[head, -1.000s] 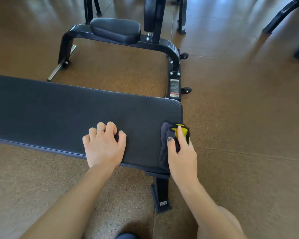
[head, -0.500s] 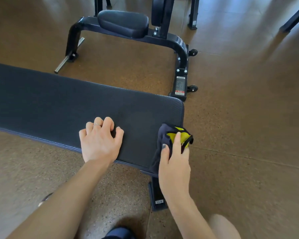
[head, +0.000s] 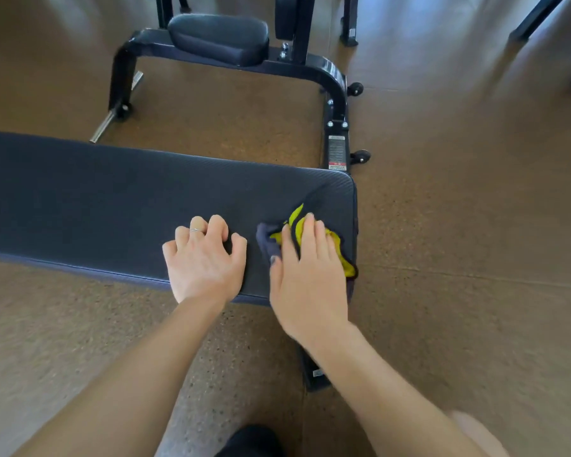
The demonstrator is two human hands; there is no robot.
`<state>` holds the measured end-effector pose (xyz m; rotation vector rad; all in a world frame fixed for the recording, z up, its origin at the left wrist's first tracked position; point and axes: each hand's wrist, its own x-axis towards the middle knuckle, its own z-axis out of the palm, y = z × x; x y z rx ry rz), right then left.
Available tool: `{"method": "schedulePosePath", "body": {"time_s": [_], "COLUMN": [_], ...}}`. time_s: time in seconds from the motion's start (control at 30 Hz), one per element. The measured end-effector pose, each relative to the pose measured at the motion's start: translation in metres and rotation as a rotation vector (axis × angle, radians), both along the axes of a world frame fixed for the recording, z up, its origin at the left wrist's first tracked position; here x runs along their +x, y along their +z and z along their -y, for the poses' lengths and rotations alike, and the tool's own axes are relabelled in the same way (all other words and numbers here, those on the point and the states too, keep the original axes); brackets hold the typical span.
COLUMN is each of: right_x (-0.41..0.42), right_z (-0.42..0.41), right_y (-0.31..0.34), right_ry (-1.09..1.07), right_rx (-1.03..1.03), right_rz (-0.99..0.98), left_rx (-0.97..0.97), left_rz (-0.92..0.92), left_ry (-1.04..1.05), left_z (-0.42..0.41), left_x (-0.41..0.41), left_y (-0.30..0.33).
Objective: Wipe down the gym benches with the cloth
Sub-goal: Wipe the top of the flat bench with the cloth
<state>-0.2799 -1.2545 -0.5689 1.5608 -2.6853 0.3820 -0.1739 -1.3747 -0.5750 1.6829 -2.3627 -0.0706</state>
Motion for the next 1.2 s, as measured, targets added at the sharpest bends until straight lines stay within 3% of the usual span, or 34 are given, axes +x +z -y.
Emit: {"method": "schedulePosePath", "body": {"time_s": [0.13, 0.23, 0.37, 0.43, 0.57, 0.73, 0.87, 0.97, 1.2], "right_x": [0.004, -0.031, -0.021, 0.023, 0.107, 0.083, 0.046, 0.069, 0.145], "right_z": [-0.014, -0.006, 0.006, 0.015, 0.042, 0.030, 0.006, 0.024, 0.073], "right_y": [-0.001, -0.003, 0.002, 0.005, -0.002, -0.002, 0.000, 0.000, -0.013], "right_ry": [0.061, -0.045, -0.330, -0.334, -0.148, 0.008, -0.258, -0.430, -0.127], "right_rx": [-0.023, -0.051, 0.029, 0.004, -0.061, -0.021, -0.068, -0.120, -0.183], "right_rz": [-0.013, -0.044, 0.006, -0.056, -0.066, -0.115, -0.081, -0.105, -0.060], "left_rx": [0.026, 0.060, 0.069, -0.023, -0.090, -0.100, -0.102, -0.108, -0.114], "left_rz": [0.002, -0.023, -0.011, 0.071, 0.027, -0.023, -0.058, -0.051, -0.013], "left_ry": [-0.055, -0.141, -0.567, -0.764, -0.653, -0.665, -0.651, -0.655, -0.700], "left_z": [0.002, 0.007, 0.036, 0.064, 0.100, 0.098, 0.098, 0.098, 0.099], "left_x": [0.006, 0.015, 0.051, 0.078, 0.110, 0.111, 0.112, 0.111, 0.113], "left_y": [-0.002, 0.001, 0.014, 0.019, 0.006, 0.000, -0.003, -0.005, -0.003]}}
